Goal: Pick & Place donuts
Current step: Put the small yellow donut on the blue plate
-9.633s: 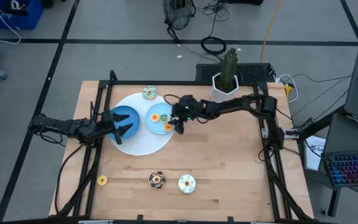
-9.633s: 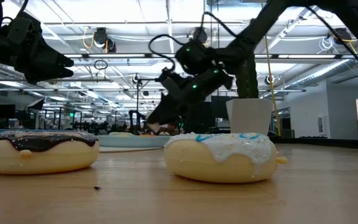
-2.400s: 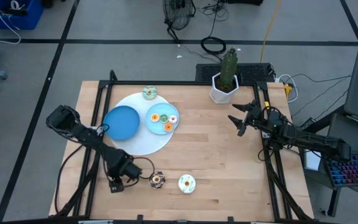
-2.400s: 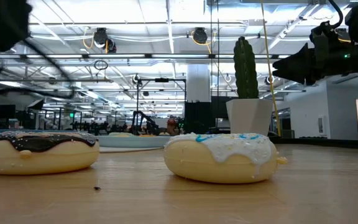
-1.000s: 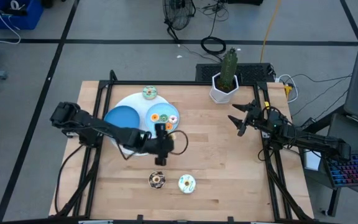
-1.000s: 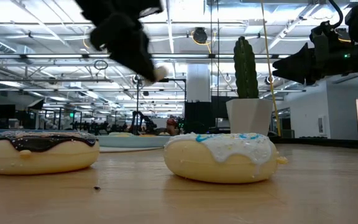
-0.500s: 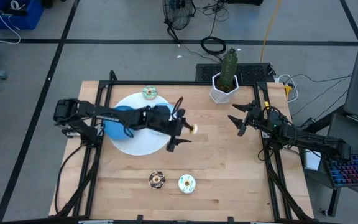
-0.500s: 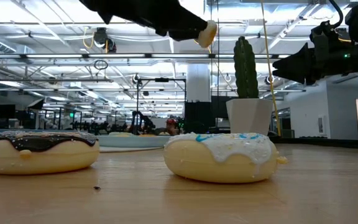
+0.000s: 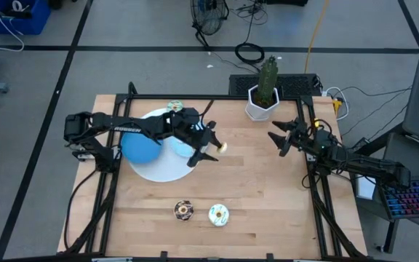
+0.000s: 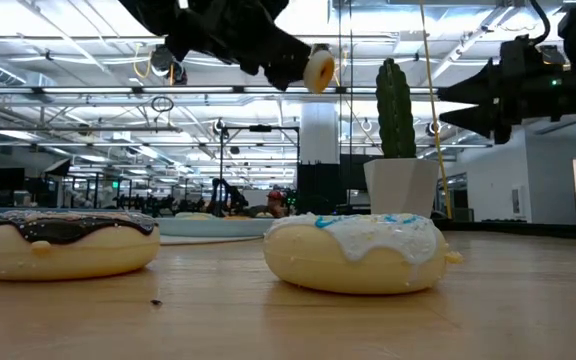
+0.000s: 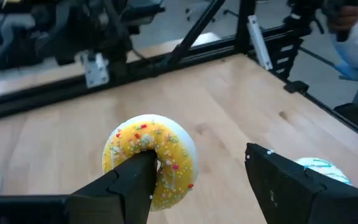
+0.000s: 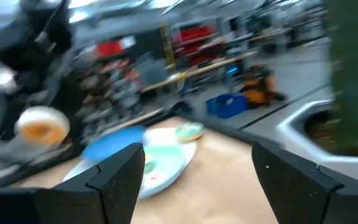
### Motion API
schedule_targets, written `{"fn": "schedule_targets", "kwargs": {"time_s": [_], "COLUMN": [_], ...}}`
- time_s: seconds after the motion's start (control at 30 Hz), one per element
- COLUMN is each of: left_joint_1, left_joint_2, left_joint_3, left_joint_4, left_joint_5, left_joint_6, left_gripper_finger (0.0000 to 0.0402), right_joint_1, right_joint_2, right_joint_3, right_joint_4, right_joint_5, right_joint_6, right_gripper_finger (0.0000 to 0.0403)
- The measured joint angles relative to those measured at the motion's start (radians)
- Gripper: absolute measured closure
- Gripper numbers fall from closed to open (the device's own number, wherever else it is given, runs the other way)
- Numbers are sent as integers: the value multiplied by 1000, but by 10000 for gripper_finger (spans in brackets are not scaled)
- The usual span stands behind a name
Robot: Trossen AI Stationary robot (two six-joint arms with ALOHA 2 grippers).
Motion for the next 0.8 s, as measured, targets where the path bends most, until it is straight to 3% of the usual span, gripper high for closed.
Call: {"fn": "schedule_targets", "kwargs": {"time_s": [0.13, 0.2, 0.3, 0.43, 0.5, 0.67, 0.8], "left_joint_1": [11, 16, 29, 50, 59, 61, 51], "left_joint_2": [0, 0, 0, 0, 0, 0, 0], "left_joint_3": [0, 0, 0, 0, 0, 0, 0], "left_joint_4": [-56, -72, -99, -114, -114, -101, -34], "left_joint_5": [2, 3, 1, -1, -11, -136, -237], "left_joint_6": [18, 30, 42, 51, 49, 63, 67], "left_gripper_finger": [158, 158, 158, 158, 158, 158, 158], "right_joint_1": [0, -1, 0, 3, 18, 80, 136], "right_joint_2": [36, 71, 144, 300, 401, 692, 934], "right_joint_3": [0, 0, 0, 0, 0, 39, 175], "right_joint_4": [24, 28, 88, 275, 386, 612, 695], "right_joint_5": [185, 228, 188, 68, 60, 41, 13], "right_joint_6": [52, 107, 137, 152, 147, 64, -78], "right_gripper_finger": [120, 118, 115, 115, 115, 115, 115]}}
